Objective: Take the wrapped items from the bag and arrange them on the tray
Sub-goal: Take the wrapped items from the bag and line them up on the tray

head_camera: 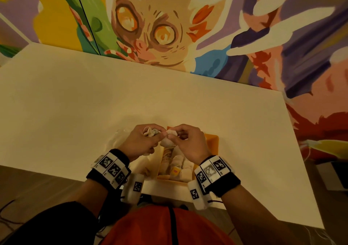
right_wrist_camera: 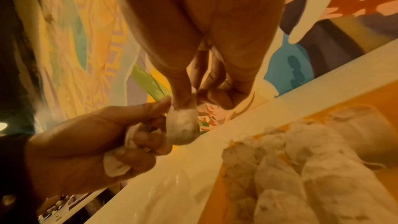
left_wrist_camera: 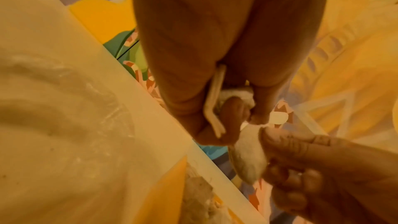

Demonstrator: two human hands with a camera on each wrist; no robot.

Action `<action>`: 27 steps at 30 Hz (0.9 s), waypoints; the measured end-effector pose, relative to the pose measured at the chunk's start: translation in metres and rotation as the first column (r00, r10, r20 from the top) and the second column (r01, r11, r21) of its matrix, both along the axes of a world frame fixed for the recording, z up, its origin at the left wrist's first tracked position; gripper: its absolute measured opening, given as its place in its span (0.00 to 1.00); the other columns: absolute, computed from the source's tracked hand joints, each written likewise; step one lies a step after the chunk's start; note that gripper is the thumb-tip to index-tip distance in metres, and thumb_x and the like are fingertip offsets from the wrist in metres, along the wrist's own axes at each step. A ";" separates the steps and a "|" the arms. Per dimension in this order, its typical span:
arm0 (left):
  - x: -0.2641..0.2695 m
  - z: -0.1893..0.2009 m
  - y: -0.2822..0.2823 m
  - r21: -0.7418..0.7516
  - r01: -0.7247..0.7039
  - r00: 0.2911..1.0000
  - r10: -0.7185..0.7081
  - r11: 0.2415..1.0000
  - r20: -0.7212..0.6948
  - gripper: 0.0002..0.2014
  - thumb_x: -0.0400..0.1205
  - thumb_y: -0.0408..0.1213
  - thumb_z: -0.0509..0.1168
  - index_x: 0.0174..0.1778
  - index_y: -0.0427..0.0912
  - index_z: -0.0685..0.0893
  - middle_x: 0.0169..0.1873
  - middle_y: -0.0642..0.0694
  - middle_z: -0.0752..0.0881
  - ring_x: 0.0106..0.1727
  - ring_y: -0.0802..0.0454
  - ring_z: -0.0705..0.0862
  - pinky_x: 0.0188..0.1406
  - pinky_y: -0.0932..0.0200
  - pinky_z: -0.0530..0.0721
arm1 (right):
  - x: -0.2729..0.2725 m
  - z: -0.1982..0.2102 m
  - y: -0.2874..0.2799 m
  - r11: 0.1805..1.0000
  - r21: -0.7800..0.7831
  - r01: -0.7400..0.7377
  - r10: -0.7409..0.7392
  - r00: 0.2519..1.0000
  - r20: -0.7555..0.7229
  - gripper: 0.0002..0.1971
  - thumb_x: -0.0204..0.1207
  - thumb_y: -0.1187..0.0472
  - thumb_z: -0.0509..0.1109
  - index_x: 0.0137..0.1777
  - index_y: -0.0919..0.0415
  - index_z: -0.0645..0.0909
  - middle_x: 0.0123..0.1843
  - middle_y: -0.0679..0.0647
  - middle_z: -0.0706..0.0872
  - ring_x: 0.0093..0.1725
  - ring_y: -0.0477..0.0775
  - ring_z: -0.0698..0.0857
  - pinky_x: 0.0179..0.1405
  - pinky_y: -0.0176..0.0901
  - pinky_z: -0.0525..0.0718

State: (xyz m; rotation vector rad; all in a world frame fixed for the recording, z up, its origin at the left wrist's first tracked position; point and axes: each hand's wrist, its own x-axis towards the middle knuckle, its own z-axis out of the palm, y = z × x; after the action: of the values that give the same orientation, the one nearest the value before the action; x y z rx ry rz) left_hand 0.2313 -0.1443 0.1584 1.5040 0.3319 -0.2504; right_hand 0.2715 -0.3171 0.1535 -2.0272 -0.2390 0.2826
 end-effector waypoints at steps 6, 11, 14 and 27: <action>0.004 -0.005 -0.015 -0.053 -0.052 0.998 0.051 0.997 -0.030 0.05 0.80 0.34 0.71 0.46 0.35 0.87 0.27 0.45 0.73 0.26 0.51 0.68 0.22 0.62 0.68 | -0.004 -0.014 -0.015 0.997 -0.071 -0.001 -0.003 0.998 -0.062 0.03 0.76 0.54 0.75 0.41 0.46 0.85 0.39 0.43 0.89 0.42 0.44 0.87 0.47 0.41 0.85; 0.006 -0.020 -0.018 0.078 -0.078 0.994 0.083 0.994 -0.064 0.07 0.79 0.38 0.73 0.43 0.38 0.86 0.26 0.45 0.74 0.24 0.50 0.70 0.21 0.60 0.71 | 0.001 -0.018 -0.035 0.984 -0.138 0.111 -0.119 0.992 -0.051 0.03 0.79 0.59 0.72 0.43 0.53 0.83 0.40 0.47 0.86 0.43 0.49 0.87 0.44 0.36 0.82; 0.006 -0.032 -0.015 0.351 -0.046 0.997 0.064 0.935 -0.039 0.06 0.79 0.42 0.72 0.43 0.43 0.86 0.25 0.49 0.79 0.26 0.47 0.77 0.25 0.55 0.78 | 0.009 -0.019 -0.052 0.940 -0.270 0.207 -0.210 0.978 0.018 0.04 0.79 0.63 0.71 0.42 0.60 0.83 0.37 0.54 0.86 0.41 0.55 0.87 0.41 0.38 0.83; 0.009 -0.046 -0.024 0.742 0.185 0.982 -0.143 0.644 -0.121 0.11 0.79 0.42 0.71 0.52 0.40 0.87 0.52 0.42 0.87 0.54 0.45 0.84 0.44 0.63 0.75 | 0.024 -0.032 -0.052 0.655 -0.753 0.068 -0.267 0.953 -0.147 0.19 0.84 0.65 0.60 0.75 0.64 0.68 0.77 0.61 0.69 0.75 0.59 0.72 0.71 0.43 0.71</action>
State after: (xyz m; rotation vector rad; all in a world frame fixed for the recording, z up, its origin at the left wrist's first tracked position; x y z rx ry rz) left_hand 0.2407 -0.1680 0.1122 2.3768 0.3596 -0.3163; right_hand 0.2959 -0.3695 0.1217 -2.7751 0.2864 0.5826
